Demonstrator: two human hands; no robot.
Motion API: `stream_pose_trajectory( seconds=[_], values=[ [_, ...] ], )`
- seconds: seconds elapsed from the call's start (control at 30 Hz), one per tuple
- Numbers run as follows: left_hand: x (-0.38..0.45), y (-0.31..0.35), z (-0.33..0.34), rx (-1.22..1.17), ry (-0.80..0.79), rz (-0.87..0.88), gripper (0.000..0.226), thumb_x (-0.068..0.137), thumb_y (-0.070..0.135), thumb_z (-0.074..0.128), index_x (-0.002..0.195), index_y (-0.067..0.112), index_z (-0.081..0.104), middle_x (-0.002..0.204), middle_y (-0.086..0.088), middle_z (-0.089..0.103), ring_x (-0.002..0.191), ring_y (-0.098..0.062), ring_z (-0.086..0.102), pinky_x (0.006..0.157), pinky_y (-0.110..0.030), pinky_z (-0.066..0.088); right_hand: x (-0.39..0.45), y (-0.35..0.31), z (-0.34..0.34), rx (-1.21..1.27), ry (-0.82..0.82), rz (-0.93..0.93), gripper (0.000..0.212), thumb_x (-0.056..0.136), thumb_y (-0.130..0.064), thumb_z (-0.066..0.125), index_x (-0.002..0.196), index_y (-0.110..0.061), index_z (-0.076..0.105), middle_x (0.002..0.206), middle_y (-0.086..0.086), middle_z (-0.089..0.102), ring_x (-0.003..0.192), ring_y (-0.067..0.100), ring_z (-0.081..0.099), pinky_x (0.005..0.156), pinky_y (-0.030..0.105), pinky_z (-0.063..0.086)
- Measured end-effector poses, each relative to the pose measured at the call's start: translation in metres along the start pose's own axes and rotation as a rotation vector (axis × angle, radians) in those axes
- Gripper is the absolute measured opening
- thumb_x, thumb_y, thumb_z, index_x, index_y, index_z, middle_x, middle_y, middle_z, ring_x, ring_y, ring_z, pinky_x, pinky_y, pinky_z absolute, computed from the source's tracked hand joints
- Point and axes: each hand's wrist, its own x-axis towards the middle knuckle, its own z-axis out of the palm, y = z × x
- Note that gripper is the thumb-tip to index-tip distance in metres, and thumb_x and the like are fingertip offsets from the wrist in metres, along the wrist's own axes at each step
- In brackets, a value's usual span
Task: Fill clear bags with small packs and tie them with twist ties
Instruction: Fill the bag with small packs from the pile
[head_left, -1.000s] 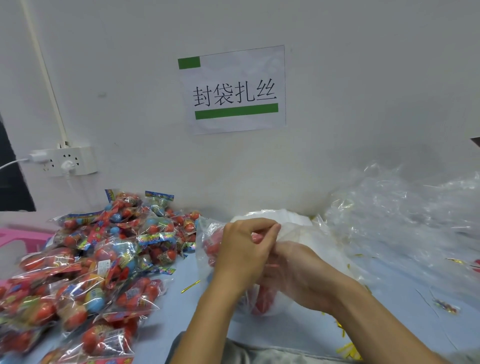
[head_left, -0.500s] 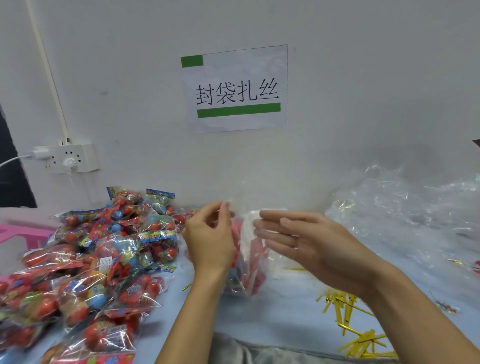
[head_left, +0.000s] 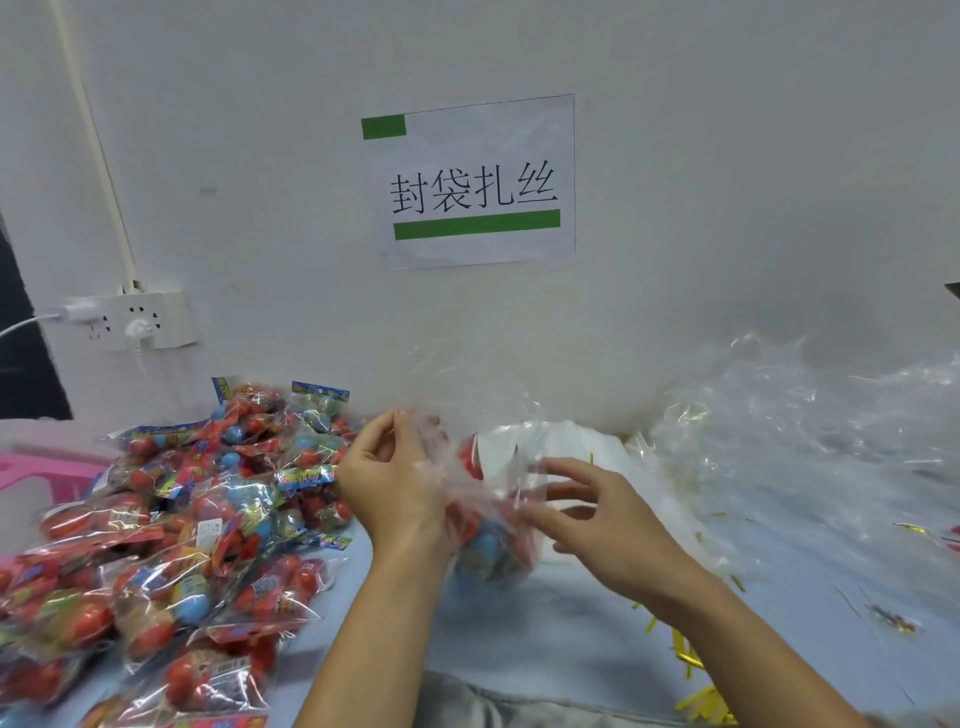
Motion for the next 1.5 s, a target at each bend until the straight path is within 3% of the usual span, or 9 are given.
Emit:
stream_pose_trajectory(
  seconds=[0.13, 0.3, 0.67, 0.87, 1.0, 1.13, 1.23, 1.37, 1.5],
  values=[
    [-0.002, -0.005, 0.005, 0.007, -0.027, -0.105, 0.025, 0.095, 0.010, 0.063, 0.071, 0.015, 0.070, 0.060, 0.010, 0.069, 0.058, -0.006, 0.063, 0.062, -0.028, 0.053, 0.006, 0.001, -0.008, -0.006, 0.256, -0.110, 0.003, 0.087, -0.019, 0.076, 0.086, -0.021, 0.077, 0.083, -0.009, 0.076, 0.078, 0.004, 0.071, 0.068, 0.022, 0.051],
    [-0.003, -0.006, 0.002, 0.144, -0.148, 0.009, 0.029, 0.095, 0.007, 0.061, 0.070, 0.020, 0.070, 0.061, 0.012, 0.070, 0.060, -0.005, 0.063, 0.057, -0.020, 0.051, 0.008, -0.005, -0.026, 0.122, 0.463, -0.159, 0.016, 0.089, -0.021, 0.076, 0.078, -0.031, 0.073, 0.075, -0.014, 0.075, 0.072, -0.001, 0.069, 0.063, 0.012, 0.050],
    [-0.007, -0.011, 0.003, 0.253, -0.241, 0.119, 0.030, 0.094, 0.012, 0.063, 0.067, 0.024, 0.067, 0.059, 0.014, 0.066, 0.057, 0.001, 0.056, 0.062, -0.021, 0.047, 0.008, 0.000, -0.034, 0.017, 0.463, -0.147, 0.011, 0.093, -0.022, 0.071, 0.082, -0.021, 0.070, 0.078, -0.004, 0.072, 0.078, 0.016, 0.069, 0.071, 0.029, 0.052],
    [-0.009, -0.011, 0.006, 0.266, -0.263, 0.138, 0.030, 0.095, 0.010, 0.059, 0.070, 0.025, 0.066, 0.061, 0.015, 0.065, 0.060, 0.000, 0.057, 0.059, -0.016, 0.047, 0.009, -0.003, -0.035, 0.041, 0.508, -0.216, 0.008, 0.091, -0.023, 0.073, 0.084, -0.023, 0.070, 0.078, -0.004, 0.073, 0.076, 0.010, 0.071, 0.069, 0.022, 0.055],
    [-0.015, -0.017, 0.006, 0.297, -0.302, 0.054, 0.029, 0.097, 0.011, 0.059, 0.071, 0.021, 0.065, 0.066, 0.008, 0.066, 0.067, -0.010, 0.062, 0.068, -0.034, 0.053, 0.008, 0.006, -0.033, -0.014, 0.452, -0.082, 0.011, 0.093, -0.021, 0.070, 0.083, -0.022, 0.067, 0.082, -0.001, 0.072, 0.082, 0.022, 0.071, 0.073, 0.032, 0.055],
    [-0.011, -0.012, 0.007, 0.281, -0.307, 0.200, 0.028, 0.098, 0.015, 0.060, 0.071, 0.024, 0.065, 0.062, 0.015, 0.065, 0.058, 0.000, 0.056, 0.060, -0.017, 0.047, 0.008, -0.002, -0.039, 0.054, 0.559, -0.160, 0.012, 0.094, -0.022, 0.068, 0.083, -0.020, 0.065, 0.074, 0.001, 0.072, 0.072, 0.017, 0.072, 0.065, 0.026, 0.053],
    [-0.017, -0.017, 0.006, 0.306, -0.323, 0.099, 0.030, 0.098, 0.013, 0.060, 0.070, 0.023, 0.066, 0.061, 0.011, 0.065, 0.059, -0.004, 0.057, 0.067, -0.031, 0.052, 0.006, 0.005, -0.038, 0.032, 0.498, -0.047, 0.012, 0.095, -0.023, 0.067, 0.083, -0.020, 0.064, 0.083, 0.004, 0.073, 0.076, 0.023, 0.072, 0.068, 0.034, 0.053],
    [-0.013, -0.017, 0.007, 0.313, -0.346, 0.170, 0.028, 0.097, 0.013, 0.059, 0.072, 0.023, 0.066, 0.067, 0.006, 0.069, 0.065, -0.007, 0.063, 0.062, -0.021, 0.050, 0.007, -0.001, -0.039, 0.058, 0.524, -0.128, 0.012, 0.095, -0.020, 0.066, 0.083, -0.021, 0.065, 0.076, 0.001, 0.071, 0.070, 0.016, 0.071, 0.063, 0.027, 0.053],
    [-0.019, -0.024, 0.006, 0.303, -0.377, 0.064, 0.027, 0.099, 0.012, 0.056, 0.075, 0.019, 0.065, 0.075, -0.004, 0.071, 0.075, -0.023, 0.069, 0.071, -0.039, 0.054, 0.006, 0.006, -0.037, 0.032, 0.463, -0.046, 0.012, 0.096, -0.021, 0.064, 0.084, -0.021, 0.065, 0.080, 0.001, 0.071, 0.079, 0.025, 0.072, 0.068, 0.032, 0.052]
  ],
)
